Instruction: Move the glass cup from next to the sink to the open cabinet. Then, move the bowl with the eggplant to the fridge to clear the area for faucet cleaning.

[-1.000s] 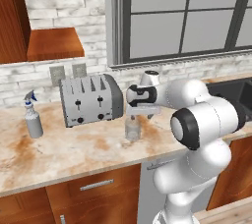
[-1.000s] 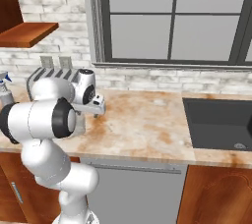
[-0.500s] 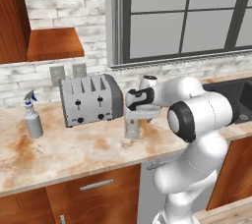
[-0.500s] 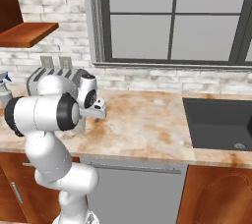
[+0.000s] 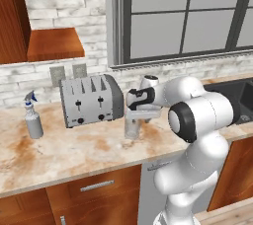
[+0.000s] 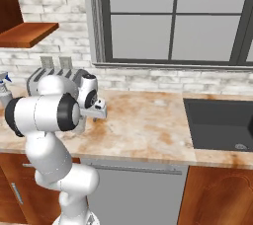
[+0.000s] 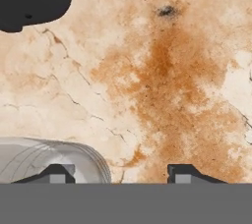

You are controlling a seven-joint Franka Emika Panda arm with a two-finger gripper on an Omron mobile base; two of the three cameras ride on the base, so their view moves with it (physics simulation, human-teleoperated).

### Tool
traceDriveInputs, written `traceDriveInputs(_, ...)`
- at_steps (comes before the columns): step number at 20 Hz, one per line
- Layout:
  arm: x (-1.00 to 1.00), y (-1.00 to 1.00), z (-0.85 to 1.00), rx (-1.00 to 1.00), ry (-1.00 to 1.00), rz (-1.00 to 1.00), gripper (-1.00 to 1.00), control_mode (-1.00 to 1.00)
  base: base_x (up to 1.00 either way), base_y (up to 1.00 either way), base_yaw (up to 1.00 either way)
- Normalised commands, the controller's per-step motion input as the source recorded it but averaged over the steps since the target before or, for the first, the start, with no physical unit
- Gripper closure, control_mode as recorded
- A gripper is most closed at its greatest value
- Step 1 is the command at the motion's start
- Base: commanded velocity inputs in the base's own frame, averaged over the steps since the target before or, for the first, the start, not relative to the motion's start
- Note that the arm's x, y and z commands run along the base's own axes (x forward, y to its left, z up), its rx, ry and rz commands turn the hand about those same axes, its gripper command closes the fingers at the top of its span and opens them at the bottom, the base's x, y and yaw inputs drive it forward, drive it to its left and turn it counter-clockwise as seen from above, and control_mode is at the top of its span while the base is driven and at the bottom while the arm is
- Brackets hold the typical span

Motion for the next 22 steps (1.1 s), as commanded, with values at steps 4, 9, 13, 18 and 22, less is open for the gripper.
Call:
traceDriveInputs(4, 0.0, 0.0, 0.0, 0.0, 0.0, 0.0, 1.0, -1.0, 0.0, 0.0, 0.0)
traceDriveInputs(9, -0.02, 0.0, 0.0, 0.0, -0.01, 0.0, 1.0, -1.0, 0.0, 0.0, 0.0)
traceDriveInputs(13, -0.49, -0.01, 0.37, 0.0, -0.05, -0.01, 1.0, -1.0, 0.0, 0.0, 0.0)
traceDriveInputs(18, -0.93, -0.11, 1.0, 0.0, -0.15, -0.09, 1.0, -1.0, 0.0, 0.0, 0.0)
traceDriveInputs(22, -0.84, 0.0, 1.0, 0.0, -0.2, -0.17, 1.0, -1.0, 0.0, 0.0, 0.0)
